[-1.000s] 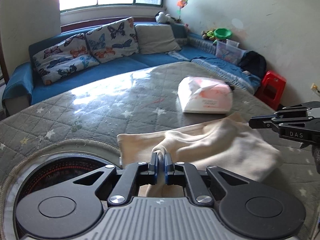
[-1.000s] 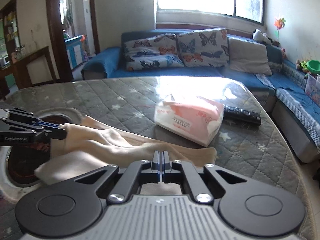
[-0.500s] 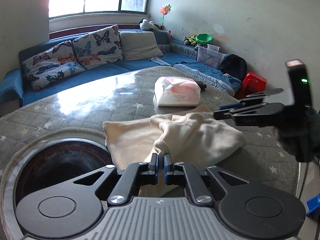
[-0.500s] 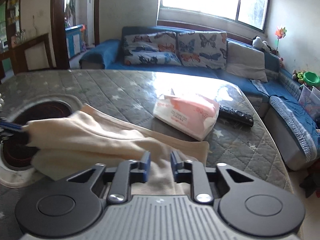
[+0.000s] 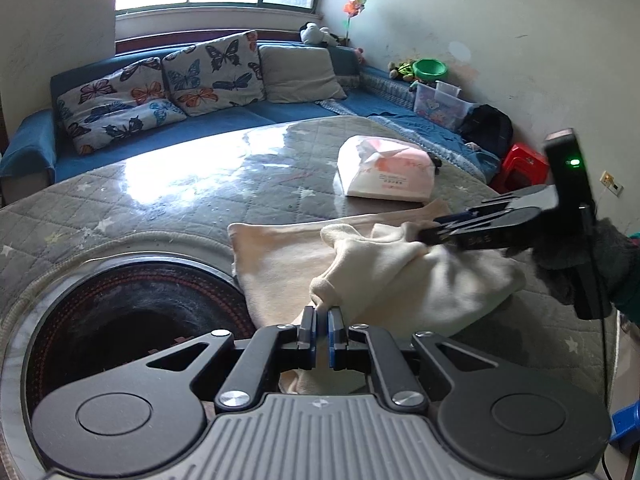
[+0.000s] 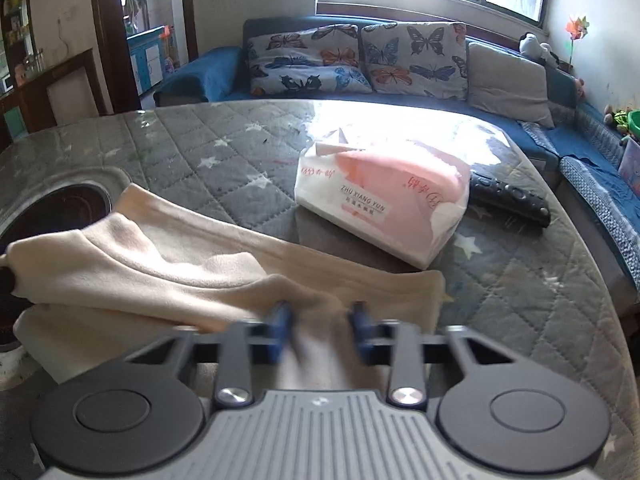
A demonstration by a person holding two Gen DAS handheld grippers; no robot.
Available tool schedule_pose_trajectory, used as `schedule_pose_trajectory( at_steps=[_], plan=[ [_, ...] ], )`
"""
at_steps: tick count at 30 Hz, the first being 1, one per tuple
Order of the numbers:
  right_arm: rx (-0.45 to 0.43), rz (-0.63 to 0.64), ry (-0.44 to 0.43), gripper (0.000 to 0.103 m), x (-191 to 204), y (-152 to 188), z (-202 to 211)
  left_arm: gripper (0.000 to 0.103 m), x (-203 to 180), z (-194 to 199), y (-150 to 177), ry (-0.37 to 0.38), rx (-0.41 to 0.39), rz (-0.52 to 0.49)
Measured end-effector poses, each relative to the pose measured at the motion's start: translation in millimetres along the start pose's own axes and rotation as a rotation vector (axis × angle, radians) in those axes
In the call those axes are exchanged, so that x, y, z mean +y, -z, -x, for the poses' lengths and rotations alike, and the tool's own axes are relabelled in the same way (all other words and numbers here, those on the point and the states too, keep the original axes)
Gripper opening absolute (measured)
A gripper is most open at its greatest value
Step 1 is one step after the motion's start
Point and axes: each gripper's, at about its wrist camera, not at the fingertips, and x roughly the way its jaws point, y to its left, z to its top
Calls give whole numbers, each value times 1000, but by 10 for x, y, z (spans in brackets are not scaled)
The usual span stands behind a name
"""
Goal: Fold clothes
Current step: 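Lift the sweatshirt with both grippers to unfold it in the air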
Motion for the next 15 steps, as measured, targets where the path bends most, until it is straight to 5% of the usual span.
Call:
schedule_pose_trajectory(
  at_steps=[7,15],
  plan=[
    [-130,5,21,7,126,-186,536,5,105,144,-122,-48,-38,45],
    [-482,6,-28,7,430,-642,1625,5,278,896,-471,-103,-233,85]
  ],
)
